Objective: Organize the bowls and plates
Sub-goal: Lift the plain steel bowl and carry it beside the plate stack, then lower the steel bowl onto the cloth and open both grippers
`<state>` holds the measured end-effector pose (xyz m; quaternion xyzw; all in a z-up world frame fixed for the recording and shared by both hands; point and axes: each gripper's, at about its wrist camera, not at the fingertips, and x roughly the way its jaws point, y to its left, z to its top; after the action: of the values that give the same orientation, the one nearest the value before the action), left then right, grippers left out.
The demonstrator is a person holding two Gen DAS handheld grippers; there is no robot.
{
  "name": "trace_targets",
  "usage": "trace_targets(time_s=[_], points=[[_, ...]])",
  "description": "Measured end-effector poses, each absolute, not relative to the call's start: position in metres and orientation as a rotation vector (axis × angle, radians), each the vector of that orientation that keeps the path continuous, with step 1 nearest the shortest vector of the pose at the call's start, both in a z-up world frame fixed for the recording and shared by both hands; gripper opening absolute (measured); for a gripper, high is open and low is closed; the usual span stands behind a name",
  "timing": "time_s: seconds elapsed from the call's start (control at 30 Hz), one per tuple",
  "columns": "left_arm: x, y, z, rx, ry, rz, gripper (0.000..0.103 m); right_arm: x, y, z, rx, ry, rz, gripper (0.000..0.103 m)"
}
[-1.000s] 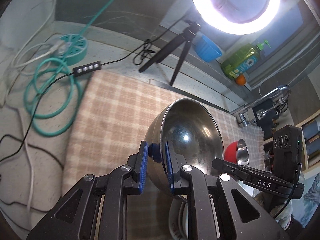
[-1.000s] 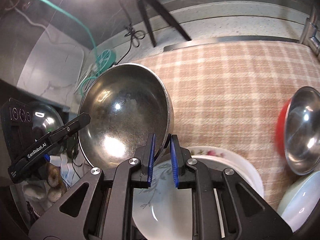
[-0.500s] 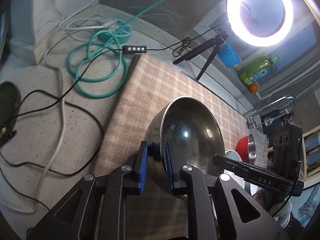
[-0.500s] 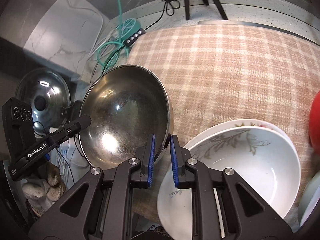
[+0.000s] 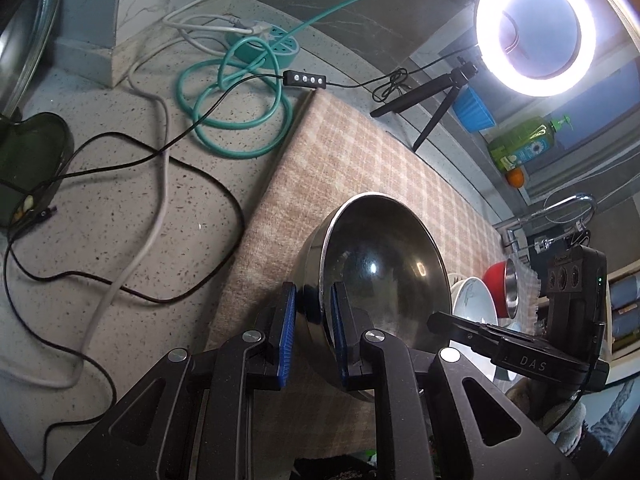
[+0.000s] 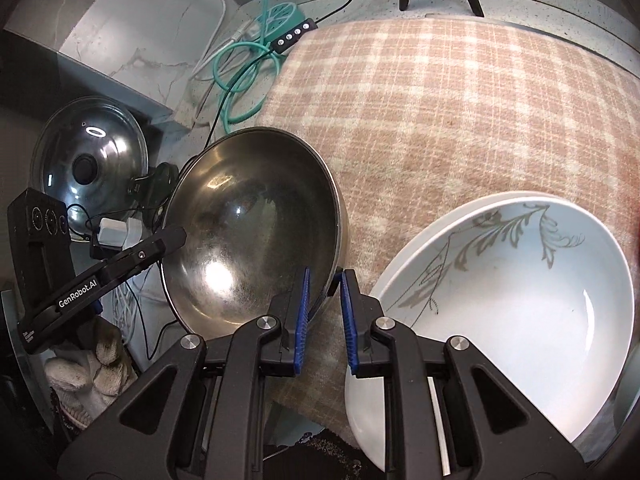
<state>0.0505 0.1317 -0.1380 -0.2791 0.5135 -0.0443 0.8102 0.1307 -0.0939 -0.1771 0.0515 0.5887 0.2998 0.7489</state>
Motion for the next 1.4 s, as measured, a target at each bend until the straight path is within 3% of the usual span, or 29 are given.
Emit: trace_targets(time_s=[1.03,1.13,1.2,1.4], points=[[0.045,0.133,-0.147,-0.568,1.143,-0.089,0.014,0.108,-0.09,-0.171,0.054,1.27,0.694,0.023],[0.045,0.132,-0.146,-0.565,1.14,-0.088,0.016,0.106,-0.092,-0.165,0.058,1.252,0.698,0.032],[0.046,0.131,-0.143,-0.553,1.131,-0.085,0.018,0.104,-0.094,-0.159,0.054,1.226,0.696,0.044],[0.05,0.129,-0.134,-0.52,1.11,-0.084,0.021,0.102,-0.108,-0.138,0.056,1.16,0.685,0.053]])
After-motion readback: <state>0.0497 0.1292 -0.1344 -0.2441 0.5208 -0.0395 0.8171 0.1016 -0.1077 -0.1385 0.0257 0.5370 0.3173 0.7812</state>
